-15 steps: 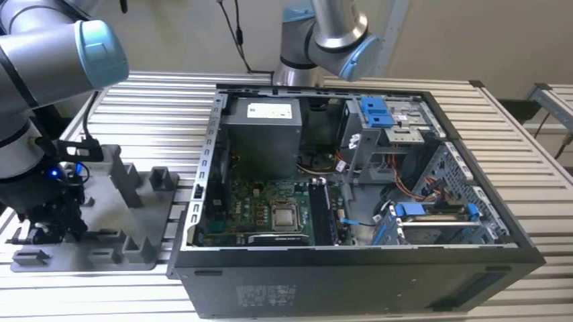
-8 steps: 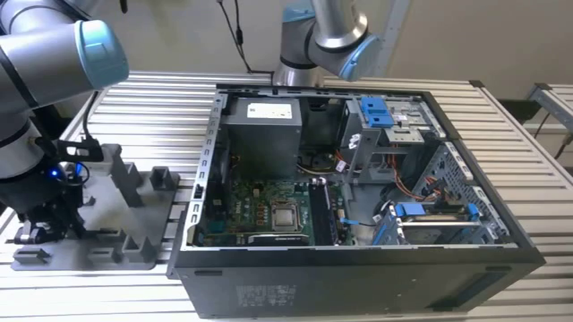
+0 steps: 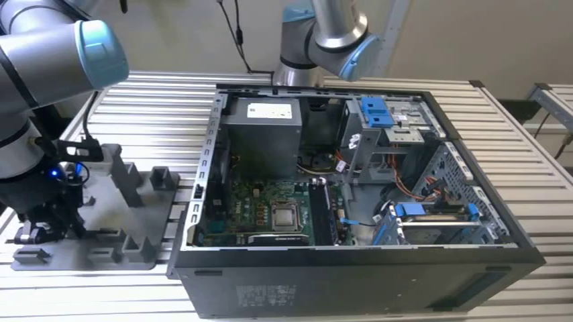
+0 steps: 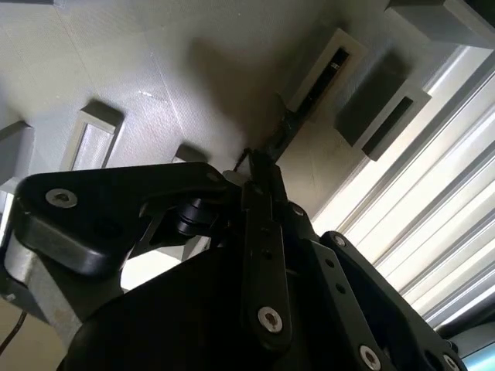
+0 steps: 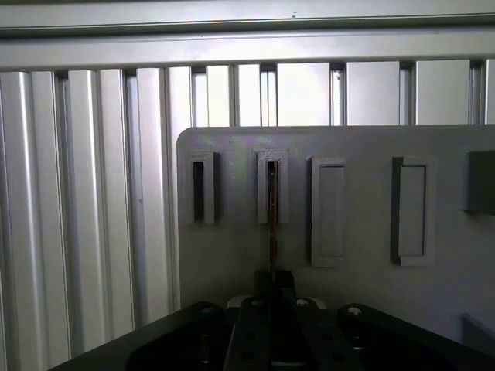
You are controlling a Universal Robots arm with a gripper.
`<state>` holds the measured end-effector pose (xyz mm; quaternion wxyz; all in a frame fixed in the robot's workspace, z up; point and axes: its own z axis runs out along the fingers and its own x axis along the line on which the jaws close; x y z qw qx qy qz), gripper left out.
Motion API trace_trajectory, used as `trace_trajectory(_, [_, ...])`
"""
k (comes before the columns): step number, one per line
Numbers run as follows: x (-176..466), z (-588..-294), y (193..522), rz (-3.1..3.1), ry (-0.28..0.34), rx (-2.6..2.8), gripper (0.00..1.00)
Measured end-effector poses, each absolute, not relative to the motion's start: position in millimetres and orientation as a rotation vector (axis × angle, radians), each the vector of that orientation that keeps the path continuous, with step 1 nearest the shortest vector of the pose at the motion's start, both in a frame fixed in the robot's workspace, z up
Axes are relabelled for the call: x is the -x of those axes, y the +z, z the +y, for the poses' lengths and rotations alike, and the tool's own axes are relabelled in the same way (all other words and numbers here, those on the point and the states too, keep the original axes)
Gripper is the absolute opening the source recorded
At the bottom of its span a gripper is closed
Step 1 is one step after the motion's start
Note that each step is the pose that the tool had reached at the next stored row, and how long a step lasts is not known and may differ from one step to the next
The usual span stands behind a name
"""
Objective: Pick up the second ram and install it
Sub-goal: 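Pick up the second ram and move it above second insertion slot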
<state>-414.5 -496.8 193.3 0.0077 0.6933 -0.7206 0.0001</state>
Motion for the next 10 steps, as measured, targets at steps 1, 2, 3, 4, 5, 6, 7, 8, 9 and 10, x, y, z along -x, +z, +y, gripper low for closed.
trace_trajectory(1, [414.5, -496.8, 193.3, -2.253, 0.0, -2.168, 0.14])
trace_trajectory(2, [414.5, -496.8, 193.3, -2.253, 0.0, -2.168, 0.14])
trace_trajectory(3, [414.6, -496.8, 193.3, -2.253, 0.0, -2.168, 0.14])
trace_trajectory(4, [414.6, -496.8, 193.3, -2.253, 0.0, -2.168, 0.14])
trace_trajectory(5, [414.6, -496.8, 193.3, -2.253, 0.0, -2.168, 0.14])
trace_trajectory(6, [414.6, -496.8, 193.3, -2.253, 0.0, -2.168, 0.14])
trace_trajectory(7, [414.6, -496.8, 193.4, -2.253, 0.001, -2.168, 0.14])
trace_trajectory(8, [414.6, -496.8, 193.7, -2.253, 0.0, -2.168, 0.14])
trace_trajectory(9, [414.6, -496.9, 194.5, -2.253, 0.0, -2.167, 0.14])
trace_trajectory(10, [414.6, -496.9, 195.2, -2.253, 0.0, -2.167, 0.14])
